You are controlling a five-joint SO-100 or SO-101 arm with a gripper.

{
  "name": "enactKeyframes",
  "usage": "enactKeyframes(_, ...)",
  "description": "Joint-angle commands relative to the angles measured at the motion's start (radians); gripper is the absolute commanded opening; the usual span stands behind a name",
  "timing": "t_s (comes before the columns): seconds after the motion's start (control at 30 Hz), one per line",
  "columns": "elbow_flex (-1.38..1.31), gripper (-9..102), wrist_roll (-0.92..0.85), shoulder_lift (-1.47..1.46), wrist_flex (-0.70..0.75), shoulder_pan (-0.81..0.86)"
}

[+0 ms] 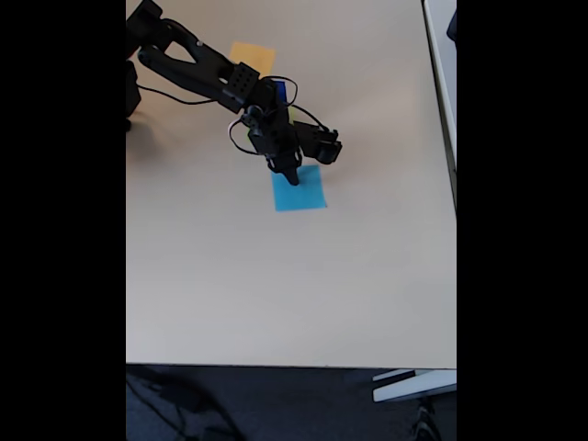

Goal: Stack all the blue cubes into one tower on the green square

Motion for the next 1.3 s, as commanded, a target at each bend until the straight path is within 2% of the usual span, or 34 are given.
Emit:
enactKeyframes(0.0, -0.043, 2, -0.002, 0.032, 0.003, 0.003)
enactKeyframes(0.33, -0.043, 0, -0.008, 0.06, 0.02, -0.006)
enactKeyframes(0.77, -0.158, 0, -0.048, 0.218, 0.21, -0.028)
enactKeyframes(1.03, -0.325, 0, 0.049, 0.331, 0.445, -0.114)
enactKeyframes(1.27, -0.313, 0, 0.198, 0.4, 0.489, -0.189)
